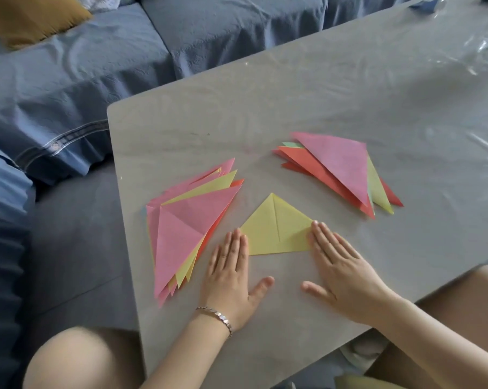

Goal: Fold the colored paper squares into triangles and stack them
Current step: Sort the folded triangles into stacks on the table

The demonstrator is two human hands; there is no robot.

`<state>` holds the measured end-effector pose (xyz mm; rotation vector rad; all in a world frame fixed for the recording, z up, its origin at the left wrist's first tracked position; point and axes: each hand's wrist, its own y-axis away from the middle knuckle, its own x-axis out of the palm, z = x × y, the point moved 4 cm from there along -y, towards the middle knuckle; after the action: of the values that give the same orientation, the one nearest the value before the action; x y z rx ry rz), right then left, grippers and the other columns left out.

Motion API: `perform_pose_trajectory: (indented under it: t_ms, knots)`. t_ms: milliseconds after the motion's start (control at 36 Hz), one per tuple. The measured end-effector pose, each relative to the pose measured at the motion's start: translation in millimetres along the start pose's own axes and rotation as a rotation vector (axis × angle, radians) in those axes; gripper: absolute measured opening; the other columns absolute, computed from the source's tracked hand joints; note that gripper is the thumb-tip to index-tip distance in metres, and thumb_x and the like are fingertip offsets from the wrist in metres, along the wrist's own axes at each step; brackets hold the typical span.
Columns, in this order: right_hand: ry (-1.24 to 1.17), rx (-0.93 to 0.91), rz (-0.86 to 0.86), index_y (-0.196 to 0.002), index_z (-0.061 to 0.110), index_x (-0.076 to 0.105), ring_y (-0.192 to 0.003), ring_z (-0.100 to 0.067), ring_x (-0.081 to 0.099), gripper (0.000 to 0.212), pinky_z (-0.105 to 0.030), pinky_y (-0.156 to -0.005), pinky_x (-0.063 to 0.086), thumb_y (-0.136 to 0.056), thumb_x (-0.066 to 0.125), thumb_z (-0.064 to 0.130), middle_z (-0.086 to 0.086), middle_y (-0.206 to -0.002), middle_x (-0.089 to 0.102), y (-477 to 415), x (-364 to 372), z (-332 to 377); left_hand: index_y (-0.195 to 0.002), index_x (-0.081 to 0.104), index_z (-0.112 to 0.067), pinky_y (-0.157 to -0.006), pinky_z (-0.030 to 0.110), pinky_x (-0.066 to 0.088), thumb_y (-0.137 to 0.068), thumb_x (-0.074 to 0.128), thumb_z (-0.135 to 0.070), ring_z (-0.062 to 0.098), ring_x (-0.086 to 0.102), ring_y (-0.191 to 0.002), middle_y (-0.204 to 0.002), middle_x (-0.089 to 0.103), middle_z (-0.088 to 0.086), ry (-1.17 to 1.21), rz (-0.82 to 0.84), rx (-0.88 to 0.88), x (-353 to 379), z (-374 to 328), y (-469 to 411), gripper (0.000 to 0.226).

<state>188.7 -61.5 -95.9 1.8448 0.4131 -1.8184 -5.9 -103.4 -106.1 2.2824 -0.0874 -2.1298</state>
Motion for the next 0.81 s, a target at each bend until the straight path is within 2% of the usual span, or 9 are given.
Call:
perform_pose_trajectory:
  t_ms: [28, 111, 222, 389, 472, 528, 611, 722, 806]
  knots:
    - [0.001, 0.027, -0.001, -0.134, -0.007, 0.040, -0.136, -0.029, 0.029, 0.091, -0.033, -0.108, 0.014, -0.091, 0.012, 0.068, -0.022, -0.142, 0.036, 4, 0, -7, -0.143, 0.009, 0.000, -0.109, 0.033, 0.008, -0.088, -0.003, -0.065, 0.029, 0.019, -0.138, -0.151, 0.009, 0.017, -0.019, 0.000, -0.011, 0, 4, 2, 0.086]
    - [0.016, 0.087, -0.009, -0.136, -0.008, 0.036, -0.137, -0.025, 0.022, 0.090, -0.032, -0.110, 0.011, -0.092, 0.012, 0.066, -0.023, -0.143, 0.034, 14, 3, -24, -0.139, 0.027, 0.003, -0.107, 0.033, 0.012, -0.091, 0.007, -0.063, 0.028, 0.027, -0.135, -0.144, 0.030, 0.016, -0.014, -0.001, -0.075, -1, 12, 9, 0.084]
    - [0.007, 0.143, 0.026, -0.136, -0.008, 0.036, -0.132, -0.035, 0.033, 0.090, -0.034, -0.109, 0.012, -0.091, 0.012, 0.067, -0.023, -0.143, 0.035, 19, 7, -28, -0.135, 0.028, 0.003, -0.107, 0.033, 0.011, -0.091, 0.008, -0.064, 0.025, 0.025, -0.132, -0.141, 0.039, 0.019, 0.047, 0.035, -0.144, 1, 13, 13, 0.082]
    - [-0.024, 0.212, 0.056, -0.132, -0.010, 0.041, -0.129, -0.035, 0.036, 0.090, -0.032, -0.109, 0.010, -0.092, 0.011, 0.064, -0.024, -0.140, 0.038, 19, 3, -24, -0.128, 0.044, 0.010, -0.107, 0.030, 0.008, -0.092, 0.007, -0.060, 0.033, 0.047, -0.123, -0.135, 0.045, 0.023, 0.093, 0.060, -0.254, -4, 7, 13, 0.086]
    - [-0.067, 0.242, -0.028, -0.140, -0.007, 0.023, -0.139, -0.028, 0.017, 0.086, -0.032, -0.115, 0.001, -0.092, 0.002, 0.061, -0.017, -0.150, 0.021, 16, -4, -16, -0.127, 0.046, 0.010, -0.107, 0.033, 0.015, -0.093, 0.009, -0.058, 0.033, 0.049, -0.121, -0.133, 0.048, 0.023, 0.110, 0.012, -0.295, -4, 5, 11, 0.084]
    - [-0.181, 0.276, -0.026, -0.143, 0.002, 0.024, -0.143, -0.026, 0.011, 0.074, -0.040, -0.117, 0.001, -0.091, 0.012, 0.053, -0.003, -0.152, 0.021, 10, -7, -13, -0.122, 0.053, 0.007, -0.103, 0.037, 0.033, -0.093, 0.023, -0.051, 0.031, 0.056, -0.115, -0.126, 0.056, 0.020, 0.119, -0.050, -0.282, -12, 4, 10, 0.071]
    - [-0.328, 0.339, -0.191, -0.127, 0.014, 0.049, -0.131, -0.026, 0.035, 0.041, -0.039, -0.111, 0.015, -0.092, 0.043, 0.034, -0.004, -0.133, 0.044, -3, -28, -13, -0.116, 0.060, 0.001, -0.085, 0.036, 0.051, -0.080, 0.051, -0.029, 0.027, 0.064, -0.103, -0.112, 0.066, 0.015, 0.189, -0.264, -0.145, -33, 5, 8, 0.048]
    - [-0.346, 0.384, -0.055, -0.140, 0.021, 0.034, -0.128, -0.023, 0.033, 0.061, -0.032, -0.105, 0.022, -0.088, 0.056, 0.043, -0.004, -0.136, 0.038, -31, -41, -10, -0.115, 0.062, -0.001, -0.085, 0.033, 0.048, -0.082, 0.044, -0.023, 0.026, 0.064, -0.101, -0.111, 0.066, 0.013, 0.193, -0.388, -0.113, -53, 28, 0, 0.044]
    - [-0.319, 0.446, 0.092, -0.138, 0.019, 0.030, -0.124, -0.028, 0.034, 0.077, -0.035, -0.101, 0.029, -0.078, 0.064, 0.053, -0.009, -0.130, 0.039, -50, -42, -8, -0.121, 0.055, 0.004, -0.087, 0.045, 0.048, -0.081, 0.061, -0.022, 0.035, 0.058, -0.111, -0.122, 0.058, 0.021, 0.157, -0.323, -0.233, -54, 55, -10, 0.048]
